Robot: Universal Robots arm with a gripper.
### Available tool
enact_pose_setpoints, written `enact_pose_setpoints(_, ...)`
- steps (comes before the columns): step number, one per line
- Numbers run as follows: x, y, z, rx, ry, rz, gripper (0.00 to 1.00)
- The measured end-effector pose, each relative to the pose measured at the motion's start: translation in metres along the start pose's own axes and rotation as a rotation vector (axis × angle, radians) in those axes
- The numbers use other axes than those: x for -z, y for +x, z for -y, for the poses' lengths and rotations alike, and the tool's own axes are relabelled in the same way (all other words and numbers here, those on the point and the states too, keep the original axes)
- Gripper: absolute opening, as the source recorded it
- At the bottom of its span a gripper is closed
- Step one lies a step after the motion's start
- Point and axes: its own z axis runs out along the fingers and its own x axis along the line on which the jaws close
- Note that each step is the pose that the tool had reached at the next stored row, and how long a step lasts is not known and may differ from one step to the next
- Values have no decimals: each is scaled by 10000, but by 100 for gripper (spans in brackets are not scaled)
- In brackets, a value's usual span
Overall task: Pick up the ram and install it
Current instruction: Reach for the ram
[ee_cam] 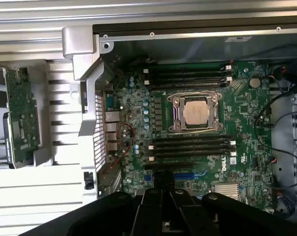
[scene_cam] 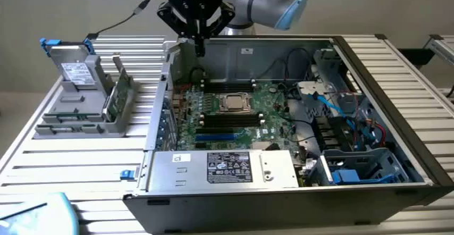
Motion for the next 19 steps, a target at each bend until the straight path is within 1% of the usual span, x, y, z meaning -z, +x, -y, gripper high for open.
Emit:
enact_pose_setpoints(13, 0, 6, 0, -1, -2, 1, 10)
enact_pose_setpoints(16, 1, 41, 3, 0, -1, 0, 10)
enact_pose_setpoints(19, 2, 100, 7, -1, -2, 0, 10)
